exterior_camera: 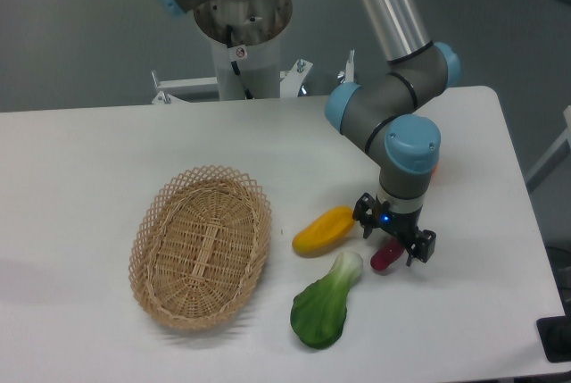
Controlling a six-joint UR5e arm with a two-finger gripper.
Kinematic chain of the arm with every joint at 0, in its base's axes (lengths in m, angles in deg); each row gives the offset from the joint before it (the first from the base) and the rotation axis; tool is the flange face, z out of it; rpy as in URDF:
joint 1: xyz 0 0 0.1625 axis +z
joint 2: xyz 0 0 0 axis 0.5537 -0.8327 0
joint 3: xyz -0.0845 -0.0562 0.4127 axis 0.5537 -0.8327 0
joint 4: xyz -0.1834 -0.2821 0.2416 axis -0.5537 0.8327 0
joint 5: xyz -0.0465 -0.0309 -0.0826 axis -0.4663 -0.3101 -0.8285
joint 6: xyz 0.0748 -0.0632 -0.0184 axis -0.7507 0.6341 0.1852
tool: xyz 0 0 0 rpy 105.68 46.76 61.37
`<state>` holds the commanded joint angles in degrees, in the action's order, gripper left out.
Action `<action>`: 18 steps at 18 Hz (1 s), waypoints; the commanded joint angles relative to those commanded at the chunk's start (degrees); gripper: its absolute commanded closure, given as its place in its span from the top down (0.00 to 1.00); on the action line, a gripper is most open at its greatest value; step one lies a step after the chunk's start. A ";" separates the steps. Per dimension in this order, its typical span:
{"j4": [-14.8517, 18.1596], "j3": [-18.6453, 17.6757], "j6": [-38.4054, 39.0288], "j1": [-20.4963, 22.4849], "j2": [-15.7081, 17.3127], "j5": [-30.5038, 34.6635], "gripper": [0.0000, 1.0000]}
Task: Pick up the sweet potato from the table
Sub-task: 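Lower the gripper around the sweet potato and close on it, then lift the grasped sweet potato up off the table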
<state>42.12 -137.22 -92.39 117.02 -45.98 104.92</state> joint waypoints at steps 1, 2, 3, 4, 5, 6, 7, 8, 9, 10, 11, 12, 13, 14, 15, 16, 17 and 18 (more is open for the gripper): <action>0.00 0.09 -0.18 0.00 0.00 0.00 0.44; 0.00 0.18 -0.18 0.00 0.09 0.00 0.37; 0.00 0.18 -0.27 0.00 0.09 0.00 0.31; 0.00 0.26 -0.35 0.00 0.09 0.00 0.28; 0.00 0.61 -0.35 0.00 0.09 -0.09 0.27; 0.00 0.96 -0.35 0.00 0.17 -0.09 0.25; 0.00 1.23 -0.44 0.00 0.18 -0.09 0.22; 0.00 1.23 -0.44 0.00 0.35 -0.17 0.20; 0.00 1.32 -0.53 0.00 0.44 -0.18 0.19; 0.00 1.58 -0.62 0.09 0.61 -0.18 0.18; 0.17 2.28 -0.88 0.18 0.79 -0.26 0.18; 0.18 2.81 -1.32 0.26 1.23 -0.26 0.18; 0.26 3.25 -1.58 0.26 1.84 -0.18 0.18; 1.31 4.82 -1.76 0.35 2.63 -0.26 0.18; 1.67 5.79 -2.46 0.61 3.42 -0.35 0.18; 2.37 6.76 -3.51 0.70 4.04 -0.44 0.18; 3.24 8.42 -4.13 0.79 4.74 -0.53 0.18; 5.51 10.27 -4.13 0.79 5.62 -0.53 0.18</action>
<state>47.63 -126.95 -96.52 117.81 -40.36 104.39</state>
